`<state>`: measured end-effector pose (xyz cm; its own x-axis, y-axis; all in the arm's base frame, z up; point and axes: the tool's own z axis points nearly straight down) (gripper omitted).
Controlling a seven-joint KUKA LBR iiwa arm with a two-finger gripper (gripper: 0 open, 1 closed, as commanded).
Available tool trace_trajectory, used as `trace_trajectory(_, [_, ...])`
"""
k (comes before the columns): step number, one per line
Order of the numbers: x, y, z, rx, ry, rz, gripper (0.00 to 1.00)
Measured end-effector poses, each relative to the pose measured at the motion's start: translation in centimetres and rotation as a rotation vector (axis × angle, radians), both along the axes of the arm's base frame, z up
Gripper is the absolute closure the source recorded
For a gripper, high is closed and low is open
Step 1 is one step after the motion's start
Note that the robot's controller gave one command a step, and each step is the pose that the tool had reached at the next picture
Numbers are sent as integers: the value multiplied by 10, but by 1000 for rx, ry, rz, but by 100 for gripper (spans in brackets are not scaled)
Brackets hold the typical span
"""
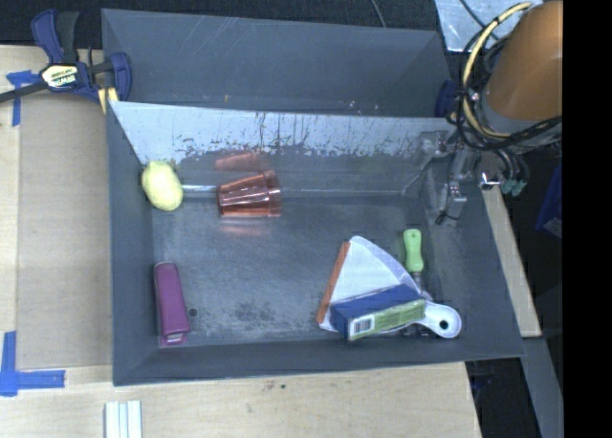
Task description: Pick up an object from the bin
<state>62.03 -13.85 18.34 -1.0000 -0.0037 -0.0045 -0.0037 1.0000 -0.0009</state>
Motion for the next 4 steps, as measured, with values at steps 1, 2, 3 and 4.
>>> trace_trajectory(1, [-34, 38, -43, 1, 1, -3, 0])
trace_trajectory(2, [-39, 69, -52, -2, -10, 5, 0])
trace_trajectory(3, [-68, 72, -105, -2, -4, -17, 0])
trace_trajectory(4, [-42, 72, -112, -2, -25, -178, 0])
